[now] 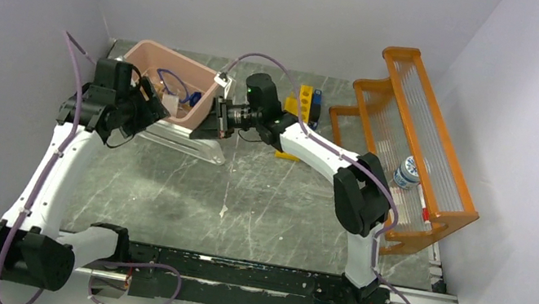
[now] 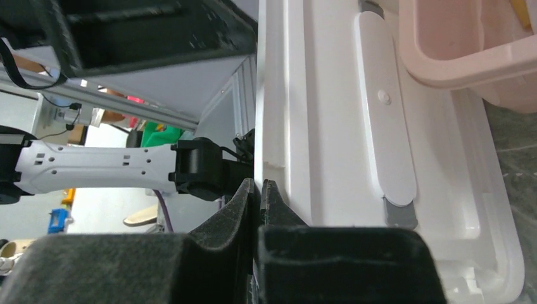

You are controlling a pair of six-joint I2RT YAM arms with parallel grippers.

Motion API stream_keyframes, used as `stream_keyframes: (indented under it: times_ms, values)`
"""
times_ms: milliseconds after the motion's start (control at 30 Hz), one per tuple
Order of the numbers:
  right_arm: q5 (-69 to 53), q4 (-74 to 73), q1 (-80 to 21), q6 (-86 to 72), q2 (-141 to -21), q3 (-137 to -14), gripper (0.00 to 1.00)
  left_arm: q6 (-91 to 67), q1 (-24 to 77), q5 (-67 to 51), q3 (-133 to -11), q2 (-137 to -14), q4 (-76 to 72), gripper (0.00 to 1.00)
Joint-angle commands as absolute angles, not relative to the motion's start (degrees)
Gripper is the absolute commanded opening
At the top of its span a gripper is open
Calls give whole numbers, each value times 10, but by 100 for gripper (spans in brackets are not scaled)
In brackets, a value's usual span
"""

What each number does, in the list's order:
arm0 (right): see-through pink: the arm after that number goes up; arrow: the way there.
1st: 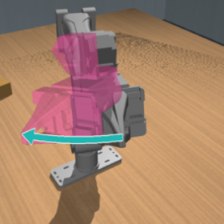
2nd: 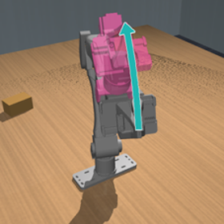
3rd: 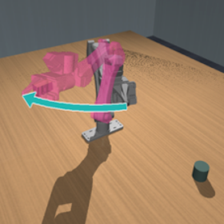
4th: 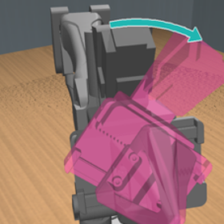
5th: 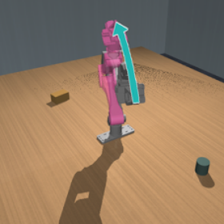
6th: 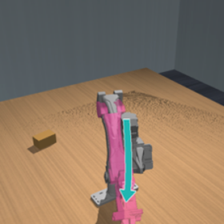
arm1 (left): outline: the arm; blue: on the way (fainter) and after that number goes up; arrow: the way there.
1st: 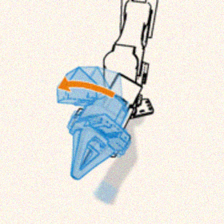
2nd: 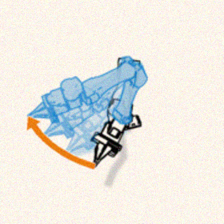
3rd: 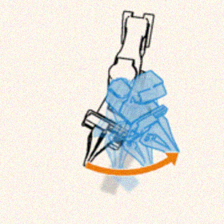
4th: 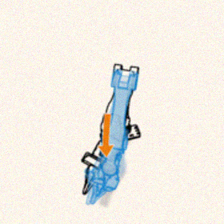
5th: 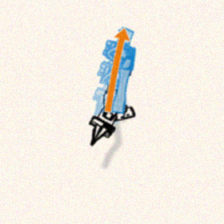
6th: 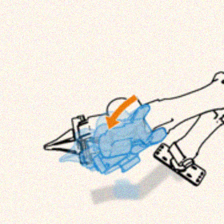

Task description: Organize the chemistry lab equipment

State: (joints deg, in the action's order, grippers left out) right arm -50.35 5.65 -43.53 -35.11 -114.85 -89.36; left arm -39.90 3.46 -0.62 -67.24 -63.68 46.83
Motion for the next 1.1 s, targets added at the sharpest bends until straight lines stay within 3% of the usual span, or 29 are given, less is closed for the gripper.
stream_keyframes:
  times_ms: [0,133,467,567,800,1067]
  values:
    - [-465,58,-434,-334,-1134,-884,0,-426,30,-4,-664,-622,506,76]
    - [-463,81,-434,-345,-1138,-879,0,-440,29,-6,-625,-620,478,81]
    - [-448,31,-444,-267,-1144,-884,1,-470,28,-16,-586,-645,362,80]
    - [-435,21,-443,-257,-1143,-889,9,-472,28,-4,-577,-651,352,78]
    - [-374,-12,-448,-158,-1109,-865,56,-472,29,-12,-587,-686,340,65]
    - [-284,53,-452,42,-1028,-733,62,-466,28,-12,-618,-712,351,62]
